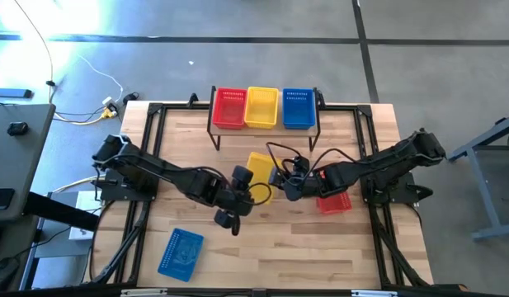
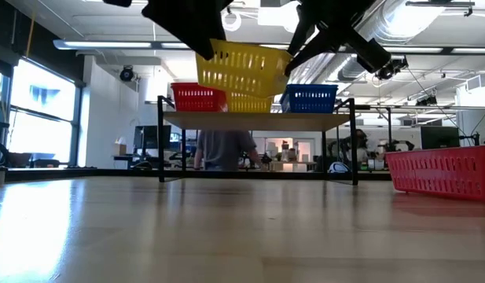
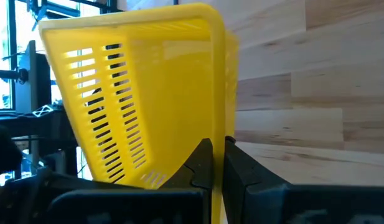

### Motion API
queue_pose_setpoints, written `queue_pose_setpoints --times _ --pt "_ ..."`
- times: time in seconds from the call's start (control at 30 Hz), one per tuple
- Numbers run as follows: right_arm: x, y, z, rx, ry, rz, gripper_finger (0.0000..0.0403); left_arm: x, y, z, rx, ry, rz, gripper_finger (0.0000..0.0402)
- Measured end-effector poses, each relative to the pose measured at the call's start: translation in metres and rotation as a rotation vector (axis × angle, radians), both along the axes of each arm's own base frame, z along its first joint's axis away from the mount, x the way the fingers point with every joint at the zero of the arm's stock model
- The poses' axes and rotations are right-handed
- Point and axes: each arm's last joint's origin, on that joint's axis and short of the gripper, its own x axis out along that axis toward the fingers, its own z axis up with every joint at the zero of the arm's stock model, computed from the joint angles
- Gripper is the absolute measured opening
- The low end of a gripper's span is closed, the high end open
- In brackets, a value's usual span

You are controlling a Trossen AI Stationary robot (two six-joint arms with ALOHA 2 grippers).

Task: Stack baskets on shelf by color
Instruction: Stack the yellow bin on the stacked yellow bins on the shelf

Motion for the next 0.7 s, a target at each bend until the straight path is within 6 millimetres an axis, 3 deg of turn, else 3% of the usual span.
queue_pose_setpoints --times 0.2,0.43,0.7 --pt "-0.0012 0.0047 0.0 -0.009 0.002 0.018 0.0 0.002 -0.0002 -0.0045 0.006 0.011 0.01 0.0124" --pt "-0.0018 0.0075 0.0005 -0.064 0.01 0.048 0.0 0.002 -0.0004 -0.0043 0.018 0.016 -0.011 0.0016" --pt "-0.0022 0.0068 0.0006 -0.111 0.018 0.044 0.001 0.0021 -0.0008 -0.0042 0.018 0.017 -0.021 0.0006"
